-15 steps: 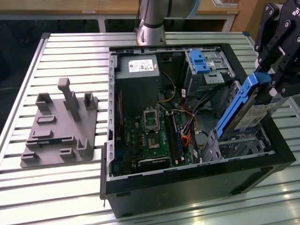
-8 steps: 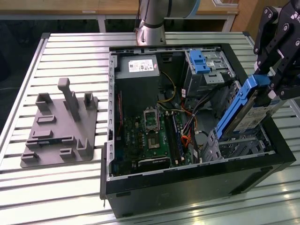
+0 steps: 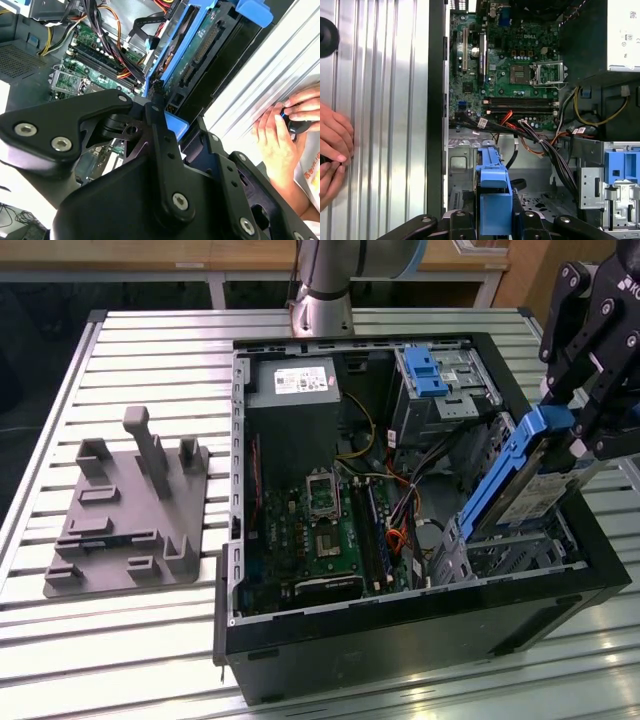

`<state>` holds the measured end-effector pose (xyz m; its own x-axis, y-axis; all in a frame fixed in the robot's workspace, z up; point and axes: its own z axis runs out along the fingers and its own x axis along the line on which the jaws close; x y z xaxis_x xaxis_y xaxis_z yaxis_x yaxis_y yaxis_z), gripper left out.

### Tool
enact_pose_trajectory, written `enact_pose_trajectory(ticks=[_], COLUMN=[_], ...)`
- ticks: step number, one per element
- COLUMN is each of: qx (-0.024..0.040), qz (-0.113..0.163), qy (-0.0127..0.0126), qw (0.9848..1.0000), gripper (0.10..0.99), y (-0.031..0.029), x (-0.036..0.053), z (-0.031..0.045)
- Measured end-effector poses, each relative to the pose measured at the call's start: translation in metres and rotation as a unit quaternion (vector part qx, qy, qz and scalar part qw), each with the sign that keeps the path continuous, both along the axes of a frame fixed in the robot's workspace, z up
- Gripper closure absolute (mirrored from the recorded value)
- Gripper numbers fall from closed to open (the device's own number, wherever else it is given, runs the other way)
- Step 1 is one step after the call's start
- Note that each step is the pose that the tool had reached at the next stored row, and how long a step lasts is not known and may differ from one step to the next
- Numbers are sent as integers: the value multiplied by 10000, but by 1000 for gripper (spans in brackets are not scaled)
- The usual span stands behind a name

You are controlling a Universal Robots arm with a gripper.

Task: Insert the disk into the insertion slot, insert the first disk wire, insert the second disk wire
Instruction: 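Insert the disk into the insertion slot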

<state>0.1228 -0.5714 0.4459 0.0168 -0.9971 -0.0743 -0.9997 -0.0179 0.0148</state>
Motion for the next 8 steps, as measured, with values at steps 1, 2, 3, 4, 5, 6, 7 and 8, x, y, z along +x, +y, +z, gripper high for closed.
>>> enact_pose_trajectory(ticks=[1, 2, 3, 4, 5, 6, 7, 8], qx=[0, 1, 0, 0, 0, 0, 1, 0], qz=[0, 0, 0, 0, 0, 0, 0, 0], qy=[0, 1, 1, 1, 1, 1, 2, 3], qw=[10000, 10000, 10000, 10000, 10000, 10000, 10000, 10000], gripper=[722, 722, 722, 722, 722, 722, 722, 722], y=[-1, -1, -1, -1, -1, -1, -1, -1], x=[0, 0, 0, 0, 0, 0, 0, 0], z=[-7, -14, -21, -27, -33, -39, -43, -46])
